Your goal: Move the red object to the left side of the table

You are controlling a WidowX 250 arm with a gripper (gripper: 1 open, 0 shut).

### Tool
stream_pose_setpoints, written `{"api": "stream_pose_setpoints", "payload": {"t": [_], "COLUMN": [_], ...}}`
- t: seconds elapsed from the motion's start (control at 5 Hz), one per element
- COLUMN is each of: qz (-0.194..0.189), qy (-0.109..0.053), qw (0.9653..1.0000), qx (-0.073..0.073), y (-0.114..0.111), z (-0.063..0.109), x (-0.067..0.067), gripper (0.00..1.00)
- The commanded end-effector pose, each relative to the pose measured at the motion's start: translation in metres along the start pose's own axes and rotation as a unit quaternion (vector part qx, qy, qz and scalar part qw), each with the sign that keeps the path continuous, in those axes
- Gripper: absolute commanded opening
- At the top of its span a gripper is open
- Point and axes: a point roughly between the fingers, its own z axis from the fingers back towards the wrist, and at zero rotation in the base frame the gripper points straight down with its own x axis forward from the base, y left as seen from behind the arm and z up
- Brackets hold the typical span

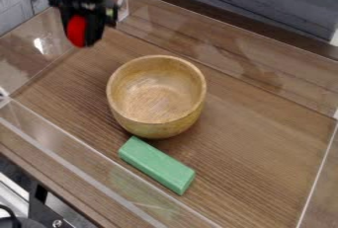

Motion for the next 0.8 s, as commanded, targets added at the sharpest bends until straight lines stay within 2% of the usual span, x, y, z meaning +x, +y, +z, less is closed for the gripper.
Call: {"api": "stream_pose_setpoints", "payload": {"t": [0.0,0.2,0.4,0.6], "qz": [-0.015,-0.037,-0.041,-0.045], "qy": [-0.032,-0.040,-0.042,-0.032], "qw": [0.9994,0.9985,0.9983,0.9984], "qx": [0.005,0.004,0.001,-0.008], "y": [0.002,0.006,0.015,0.023], "z": [-0.001,-0.013,-0.008,-0.013], "x": [0.017,0.029,0.036,0.039], "gripper": [0.00,0.00,0.00,1.00]}}
